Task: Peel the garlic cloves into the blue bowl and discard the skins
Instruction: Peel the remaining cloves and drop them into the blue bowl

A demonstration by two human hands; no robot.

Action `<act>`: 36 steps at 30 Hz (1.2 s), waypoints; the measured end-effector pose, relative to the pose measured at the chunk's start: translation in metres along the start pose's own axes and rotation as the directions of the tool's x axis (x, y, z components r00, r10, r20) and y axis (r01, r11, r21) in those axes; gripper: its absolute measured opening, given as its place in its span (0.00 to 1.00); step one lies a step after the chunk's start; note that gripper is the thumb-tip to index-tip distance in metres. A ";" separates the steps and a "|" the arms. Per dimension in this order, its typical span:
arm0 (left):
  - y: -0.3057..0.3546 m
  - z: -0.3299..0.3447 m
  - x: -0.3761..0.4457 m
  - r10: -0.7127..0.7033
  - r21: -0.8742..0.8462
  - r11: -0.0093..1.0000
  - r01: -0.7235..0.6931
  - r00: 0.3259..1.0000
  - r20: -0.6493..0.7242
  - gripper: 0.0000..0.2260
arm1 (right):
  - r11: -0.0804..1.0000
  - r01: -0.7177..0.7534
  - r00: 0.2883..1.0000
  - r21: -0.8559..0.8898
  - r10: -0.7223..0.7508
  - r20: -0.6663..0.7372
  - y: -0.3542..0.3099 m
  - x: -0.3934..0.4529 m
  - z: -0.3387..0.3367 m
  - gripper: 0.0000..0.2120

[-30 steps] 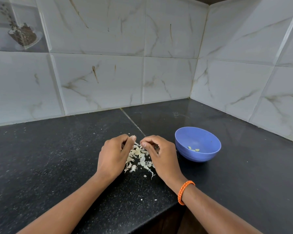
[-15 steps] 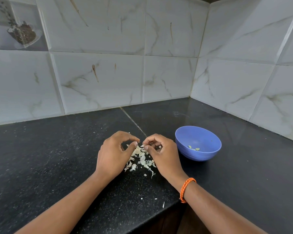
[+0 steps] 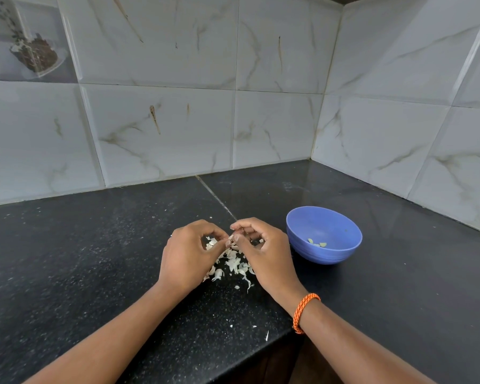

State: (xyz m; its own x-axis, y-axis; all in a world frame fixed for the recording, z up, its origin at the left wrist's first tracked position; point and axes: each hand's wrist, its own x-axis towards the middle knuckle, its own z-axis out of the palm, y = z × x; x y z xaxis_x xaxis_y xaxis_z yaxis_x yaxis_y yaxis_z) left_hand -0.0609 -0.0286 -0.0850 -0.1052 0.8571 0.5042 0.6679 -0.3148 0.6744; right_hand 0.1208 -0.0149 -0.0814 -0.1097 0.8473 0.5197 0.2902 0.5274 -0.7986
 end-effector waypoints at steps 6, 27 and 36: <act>-0.001 -0.001 0.000 -0.005 0.023 1.000 0.006 1.000 -0.027 0.08 | 1.000 0.026 0.999 -0.015 -0.026 0.038 0.002 0.001 -0.002 0.05; -0.003 0.002 0.001 0.135 0.082 0.987 -0.138 0.990 0.044 0.06 | 0.985 0.097 0.995 -0.144 -0.091 0.046 0.005 0.001 -0.006 0.03; 0.009 -0.007 0.000 0.068 0.118 0.991 -0.058 0.994 -0.087 0.07 | 0.969 0.111 0.994 -0.220 -0.113 0.003 -0.001 0.009 -0.020 0.03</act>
State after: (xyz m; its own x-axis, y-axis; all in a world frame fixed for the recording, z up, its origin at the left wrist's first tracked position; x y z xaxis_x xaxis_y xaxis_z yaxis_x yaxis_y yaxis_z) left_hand -0.0596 -0.0343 -0.0754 -0.1232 0.7946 0.5944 0.7551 -0.3136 0.5758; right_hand 0.1380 -0.0091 -0.0698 -0.1443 0.7825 0.6057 0.4786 0.5909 -0.6494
